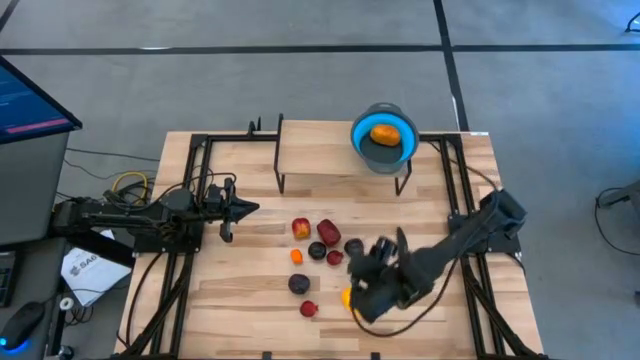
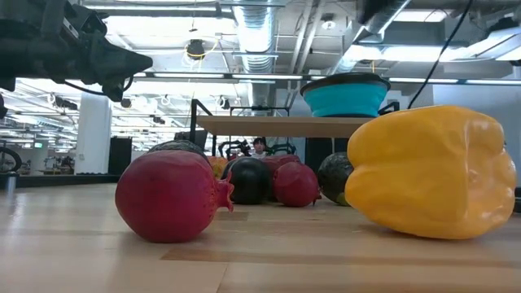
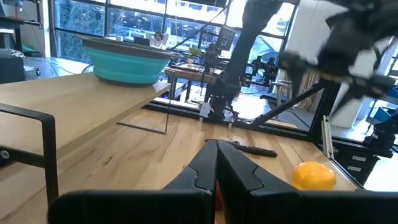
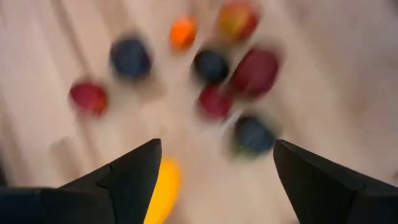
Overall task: Pick & Place Fruit
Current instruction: Put the yellow bell pepper into the strainer bowl
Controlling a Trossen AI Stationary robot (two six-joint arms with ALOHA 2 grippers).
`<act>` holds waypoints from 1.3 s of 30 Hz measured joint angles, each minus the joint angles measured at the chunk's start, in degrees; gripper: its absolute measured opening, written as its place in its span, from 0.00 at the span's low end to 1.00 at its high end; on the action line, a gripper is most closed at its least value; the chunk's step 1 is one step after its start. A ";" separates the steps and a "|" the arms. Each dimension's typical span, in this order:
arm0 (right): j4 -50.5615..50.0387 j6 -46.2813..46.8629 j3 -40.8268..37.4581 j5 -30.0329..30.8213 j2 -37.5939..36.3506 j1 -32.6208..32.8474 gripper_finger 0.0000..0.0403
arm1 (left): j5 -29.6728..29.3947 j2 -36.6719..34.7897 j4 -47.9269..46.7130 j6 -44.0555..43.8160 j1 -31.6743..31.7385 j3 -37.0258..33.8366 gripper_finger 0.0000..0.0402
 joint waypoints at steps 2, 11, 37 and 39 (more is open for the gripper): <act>0.58 3.01 0.00 -5.12 2.31 -0.07 0.78 | 0.00 0.00 0.00 0.00 0.01 0.00 0.00; 2.24 4.84 -0.09 -22.49 9.14 -2.10 0.88 | 0.04 0.00 -0.01 0.00 0.01 0.00 0.00; 12.02 27.70 -8.50 -10.09 8.96 2.75 0.91 | 0.20 0.00 -0.15 -0.04 0.02 0.00 0.00; 11.85 27.07 -8.50 -9.56 8.96 2.72 0.90 | 0.19 0.00 -0.15 -0.35 0.00 0.00 0.00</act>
